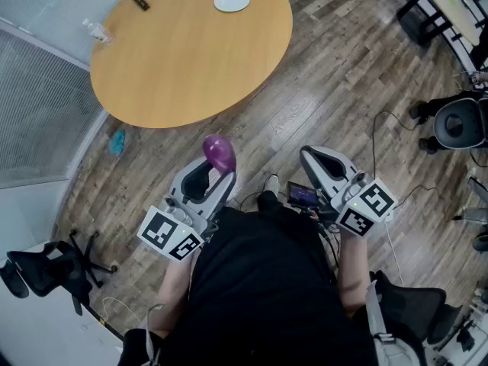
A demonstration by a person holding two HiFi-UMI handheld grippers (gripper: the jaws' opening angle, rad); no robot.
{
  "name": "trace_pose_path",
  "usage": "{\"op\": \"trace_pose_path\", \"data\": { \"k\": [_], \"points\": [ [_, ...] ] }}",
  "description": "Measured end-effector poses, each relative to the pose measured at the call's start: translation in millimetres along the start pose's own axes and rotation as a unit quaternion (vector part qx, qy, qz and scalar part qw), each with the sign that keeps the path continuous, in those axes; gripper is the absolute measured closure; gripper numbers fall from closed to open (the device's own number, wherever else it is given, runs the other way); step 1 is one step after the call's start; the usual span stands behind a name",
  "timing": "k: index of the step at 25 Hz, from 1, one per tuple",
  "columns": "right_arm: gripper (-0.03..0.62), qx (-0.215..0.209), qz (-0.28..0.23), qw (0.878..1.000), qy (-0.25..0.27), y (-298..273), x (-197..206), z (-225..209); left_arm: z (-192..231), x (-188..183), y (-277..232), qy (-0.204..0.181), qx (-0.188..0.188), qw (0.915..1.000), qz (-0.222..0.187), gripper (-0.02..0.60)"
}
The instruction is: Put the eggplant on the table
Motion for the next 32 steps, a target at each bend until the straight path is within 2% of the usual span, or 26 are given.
{"op": "trace_pose_path", "data": {
  "k": [4, 8, 32],
  "points": [
    [0.577, 0.006, 0.003, 1.0, -0.016, 12.1, 2.7, -12.9, -12.3, 6.3, -8.8, 0.001, 0.002, 1.0, 0.005, 0.39],
    [0.576, -0.009, 0.002, 1.0, -0.023, 20.0, 4.2, -16.3, -22.3, 7.4, -16.5, 0.001, 0.006, 1.0, 0.006, 0.39],
    [0.576, 0.014, -0.023, 0.998, -0.059, 95.4, -1.3, -67.5, -79.2, 13.9, -78.7, -0.006, 0.019, 0.9996, 0.021, 0.39]
  ]
}}
Point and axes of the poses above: the fingertips, and each gripper's own axes: y backward along the fingers, z to its left, x out of its underside, the point moved 6 cm from there along y, backward along the fingers, and after that the axes turned 15 degrees about -y, right-handed, at the moved point
